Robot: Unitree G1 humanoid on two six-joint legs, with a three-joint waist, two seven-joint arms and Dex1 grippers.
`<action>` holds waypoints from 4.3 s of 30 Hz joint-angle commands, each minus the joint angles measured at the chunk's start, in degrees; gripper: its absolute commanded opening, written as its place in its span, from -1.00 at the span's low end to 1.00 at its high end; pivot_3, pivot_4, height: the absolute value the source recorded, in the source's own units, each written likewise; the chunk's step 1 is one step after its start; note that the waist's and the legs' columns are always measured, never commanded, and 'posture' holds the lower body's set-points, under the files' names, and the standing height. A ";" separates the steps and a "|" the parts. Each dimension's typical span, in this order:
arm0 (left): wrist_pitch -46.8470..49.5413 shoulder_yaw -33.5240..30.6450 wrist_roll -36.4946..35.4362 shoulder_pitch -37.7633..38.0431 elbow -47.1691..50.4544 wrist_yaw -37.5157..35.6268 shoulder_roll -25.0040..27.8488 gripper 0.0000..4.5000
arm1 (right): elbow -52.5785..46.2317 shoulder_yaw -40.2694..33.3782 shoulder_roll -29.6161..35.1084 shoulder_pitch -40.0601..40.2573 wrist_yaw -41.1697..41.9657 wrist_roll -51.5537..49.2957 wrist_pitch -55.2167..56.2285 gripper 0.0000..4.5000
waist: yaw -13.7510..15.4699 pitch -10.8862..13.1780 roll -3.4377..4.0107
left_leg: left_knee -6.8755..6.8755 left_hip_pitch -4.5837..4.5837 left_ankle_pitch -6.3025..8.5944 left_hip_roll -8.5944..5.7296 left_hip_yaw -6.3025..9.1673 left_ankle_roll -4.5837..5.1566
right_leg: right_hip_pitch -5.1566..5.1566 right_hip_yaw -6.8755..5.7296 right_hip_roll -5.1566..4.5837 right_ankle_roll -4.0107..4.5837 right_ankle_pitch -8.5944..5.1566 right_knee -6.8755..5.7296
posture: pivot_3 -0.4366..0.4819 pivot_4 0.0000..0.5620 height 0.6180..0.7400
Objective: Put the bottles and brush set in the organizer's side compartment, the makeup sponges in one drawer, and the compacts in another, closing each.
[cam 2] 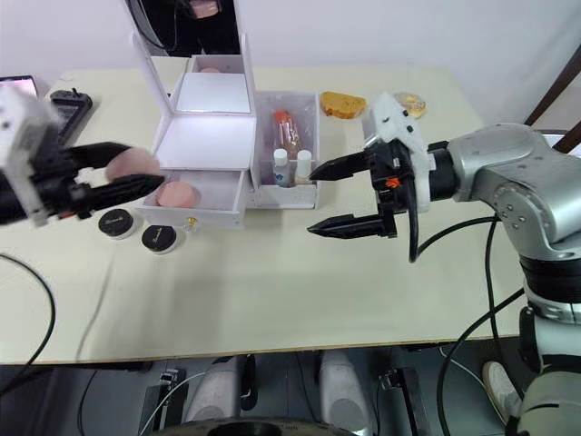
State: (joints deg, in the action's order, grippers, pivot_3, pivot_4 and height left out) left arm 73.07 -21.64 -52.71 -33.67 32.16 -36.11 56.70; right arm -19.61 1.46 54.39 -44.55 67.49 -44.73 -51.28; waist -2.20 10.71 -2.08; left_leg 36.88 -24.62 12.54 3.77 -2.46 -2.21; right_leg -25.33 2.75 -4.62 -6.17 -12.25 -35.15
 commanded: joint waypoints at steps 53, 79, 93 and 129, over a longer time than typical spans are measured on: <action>-24.66 -8.07 12.91 19.02 -4.36 -18.96 -2.56 0.99 | 3.82 -3.47 3.61 2.75 -2.85 8.48 12.32 1.00 | -0.35 0.02 0.01 | 0.16 0.17 -0.01 0.02 0.09 0.03 | 0.04 0.03 0.05 -0.07 -0.04 -0.28 | -0.05 -0.47 0.97; -45.20 -2.89 21.10 42.47 0.16 -2.15 -25.32 -0.96 | 6.89 0.02 -0.61 -3.92 -0.80 13.53 10.87 1.00 | -0.31 0.01 0.00 | 0.15 0.16 0.00 0.02 -0.07 0.02 | 0.07 0.07 -0.03 0.17 0.10 -0.05 | -0.05 -0.47 0.97; -46.05 6.28 24.61 28.25 -9.10 0.28 -24.01 -0.96 | 3.21 -2.88 1.17 -1.64 -1.96 11.91 7.51 1.00 | -0.19 0.01 0.00 | 0.17 0.15 0.00 0.02 -0.06 0.02 | 0.09 0.07 -0.02 0.16 0.10 -0.07 | -0.05 -0.47 0.97; -43.40 3.64 17.66 20.02 -18.91 -14.31 -16.68 -0.96 | -0.38 -10.68 -1.19 12.08 -6.90 -0.11 0.34 1.00 | 0.11 0.01 0.00 | 0.08 0.10 0.01 0.04 -0.05 0.08 | 0.07 0.07 -0.01 -0.11 0.08 -0.06 | -0.05 -0.47 0.97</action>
State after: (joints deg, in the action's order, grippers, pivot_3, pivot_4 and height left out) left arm 28.84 -14.61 -31.83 -14.33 8.89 -48.99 38.83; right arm -19.74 -6.68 52.01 -31.94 59.62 -43.25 -50.60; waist -2.09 10.72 -2.07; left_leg 36.95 -24.51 12.56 3.81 -2.50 -2.13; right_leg -25.26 2.81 -4.63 -6.28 -12.17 -35.21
